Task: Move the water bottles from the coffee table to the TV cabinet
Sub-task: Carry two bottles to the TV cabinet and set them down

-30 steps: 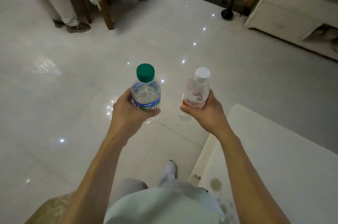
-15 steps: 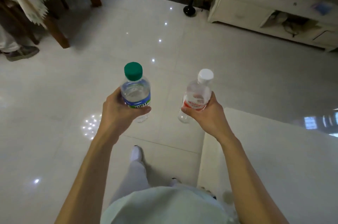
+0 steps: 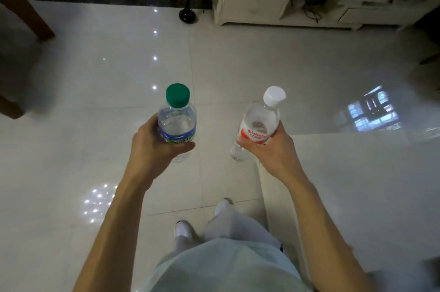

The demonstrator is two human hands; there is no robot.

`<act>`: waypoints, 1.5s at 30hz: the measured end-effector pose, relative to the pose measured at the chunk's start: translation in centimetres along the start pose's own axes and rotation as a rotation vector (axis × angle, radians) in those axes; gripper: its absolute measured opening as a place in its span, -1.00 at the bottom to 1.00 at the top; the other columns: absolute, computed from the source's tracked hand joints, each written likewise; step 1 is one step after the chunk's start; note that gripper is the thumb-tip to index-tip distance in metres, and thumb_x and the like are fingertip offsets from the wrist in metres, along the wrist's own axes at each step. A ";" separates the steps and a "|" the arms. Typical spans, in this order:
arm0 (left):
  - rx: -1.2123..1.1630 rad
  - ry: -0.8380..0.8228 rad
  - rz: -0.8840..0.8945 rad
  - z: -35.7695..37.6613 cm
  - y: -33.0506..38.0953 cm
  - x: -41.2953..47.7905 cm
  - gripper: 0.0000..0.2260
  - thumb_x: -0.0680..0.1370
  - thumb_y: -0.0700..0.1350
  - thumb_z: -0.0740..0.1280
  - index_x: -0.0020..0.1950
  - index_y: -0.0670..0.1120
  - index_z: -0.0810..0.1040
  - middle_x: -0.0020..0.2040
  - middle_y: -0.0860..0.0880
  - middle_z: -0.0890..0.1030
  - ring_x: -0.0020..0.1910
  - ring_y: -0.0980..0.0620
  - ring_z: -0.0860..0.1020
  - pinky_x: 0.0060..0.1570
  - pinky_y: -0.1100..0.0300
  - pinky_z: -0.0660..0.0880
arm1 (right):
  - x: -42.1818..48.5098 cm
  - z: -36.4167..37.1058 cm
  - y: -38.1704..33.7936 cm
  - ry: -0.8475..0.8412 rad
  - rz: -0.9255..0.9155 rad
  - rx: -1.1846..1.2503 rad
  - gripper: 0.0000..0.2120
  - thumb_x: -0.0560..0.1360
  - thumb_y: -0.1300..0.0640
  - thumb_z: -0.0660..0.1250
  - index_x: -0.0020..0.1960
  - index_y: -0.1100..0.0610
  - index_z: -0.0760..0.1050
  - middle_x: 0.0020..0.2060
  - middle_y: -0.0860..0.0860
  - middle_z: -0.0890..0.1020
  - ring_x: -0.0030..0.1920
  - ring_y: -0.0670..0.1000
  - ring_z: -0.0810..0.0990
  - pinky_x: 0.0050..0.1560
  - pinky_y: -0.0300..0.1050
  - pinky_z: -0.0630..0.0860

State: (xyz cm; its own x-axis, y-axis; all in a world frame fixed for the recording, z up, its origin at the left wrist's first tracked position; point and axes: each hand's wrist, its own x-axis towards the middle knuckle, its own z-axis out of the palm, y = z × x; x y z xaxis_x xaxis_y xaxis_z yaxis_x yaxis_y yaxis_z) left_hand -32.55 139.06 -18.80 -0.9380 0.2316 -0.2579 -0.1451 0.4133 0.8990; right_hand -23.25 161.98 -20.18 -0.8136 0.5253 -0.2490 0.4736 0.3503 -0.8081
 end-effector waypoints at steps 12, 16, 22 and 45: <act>0.060 -0.156 0.121 5.8 8.2 13.2 -0.40 0.26 -0.14 0.59 0.27 -0.07 0.50 0.06 0.02 0.65 0.00 0.11 0.62 -0.10 0.32 0.53 | 12.9 -4.2 -0.2 0.119 0.046 0.114 -0.44 0.29 -0.10 0.59 0.19 -0.07 0.42 -0.06 -0.26 0.59 -0.09 -0.27 0.57 -0.13 -0.41 0.44; 0.089 -0.154 0.142 8.6 12.1 18.4 -0.40 0.25 -0.12 0.59 0.26 -0.04 0.51 0.04 0.06 0.65 -0.04 0.16 0.63 -0.14 0.37 0.52 | 18.9 -7.2 -1.2 0.129 0.026 0.141 -0.41 0.28 -0.07 0.60 0.22 -0.08 0.42 -0.03 -0.24 0.59 -0.07 -0.22 0.58 -0.14 -0.42 0.41; 0.090 -0.201 0.164 14.0 15.9 24.4 -0.41 0.27 -0.13 0.59 0.26 -0.06 0.51 0.02 0.09 0.65 -0.08 0.24 0.63 -0.20 0.45 0.53 | 25.6 -11.3 -1.6 0.159 0.018 0.152 -0.38 0.28 -0.04 0.60 0.24 -0.08 0.39 0.09 -0.16 0.59 0.01 -0.13 0.58 -0.03 -0.33 0.45; 0.231 -0.585 0.348 27.3 28.6 55.7 -0.37 0.28 -0.07 0.58 0.30 -0.07 0.45 0.12 0.02 0.59 0.04 0.05 0.55 0.06 0.22 0.47 | 52.0 -17.9 -7.0 0.461 0.225 0.109 -0.31 0.30 -0.03 0.58 0.33 -0.03 0.34 0.11 -0.15 0.56 0.04 -0.10 0.57 0.09 -0.21 0.50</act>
State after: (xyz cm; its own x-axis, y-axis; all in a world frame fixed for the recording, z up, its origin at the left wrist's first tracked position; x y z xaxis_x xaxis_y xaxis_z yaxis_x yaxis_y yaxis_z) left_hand -80.35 187.82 -17.13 -0.5860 0.7910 -0.1758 0.2622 0.3904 0.8825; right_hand -62.88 200.73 -17.92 -0.4508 0.8739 -0.1819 0.5620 0.1196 -0.8184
